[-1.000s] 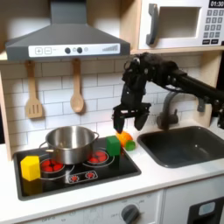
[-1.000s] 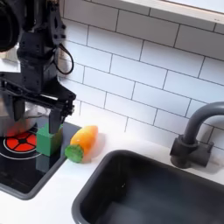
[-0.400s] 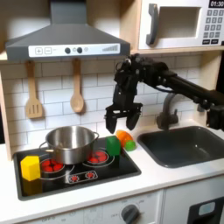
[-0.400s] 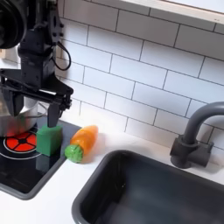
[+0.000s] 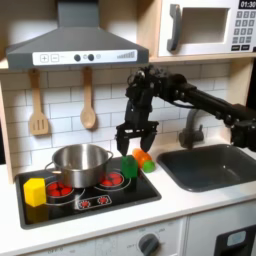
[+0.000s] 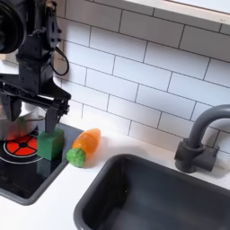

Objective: Reach green block

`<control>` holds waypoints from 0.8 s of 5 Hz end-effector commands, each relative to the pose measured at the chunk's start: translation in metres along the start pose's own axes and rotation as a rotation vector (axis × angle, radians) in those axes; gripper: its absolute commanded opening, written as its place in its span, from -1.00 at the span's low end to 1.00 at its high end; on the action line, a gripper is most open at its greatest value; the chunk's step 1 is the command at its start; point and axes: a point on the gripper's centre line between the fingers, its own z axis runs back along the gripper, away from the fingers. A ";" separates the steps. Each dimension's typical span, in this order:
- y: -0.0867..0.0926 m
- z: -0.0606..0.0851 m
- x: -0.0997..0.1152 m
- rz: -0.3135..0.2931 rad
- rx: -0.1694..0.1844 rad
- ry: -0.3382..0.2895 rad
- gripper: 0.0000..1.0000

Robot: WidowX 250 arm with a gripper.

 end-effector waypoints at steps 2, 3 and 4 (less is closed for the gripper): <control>-0.003 -0.012 0.006 -0.008 0.001 0.008 1.00; -0.004 -0.017 0.006 0.003 0.000 0.021 1.00; -0.006 -0.024 0.006 0.009 -0.001 0.042 1.00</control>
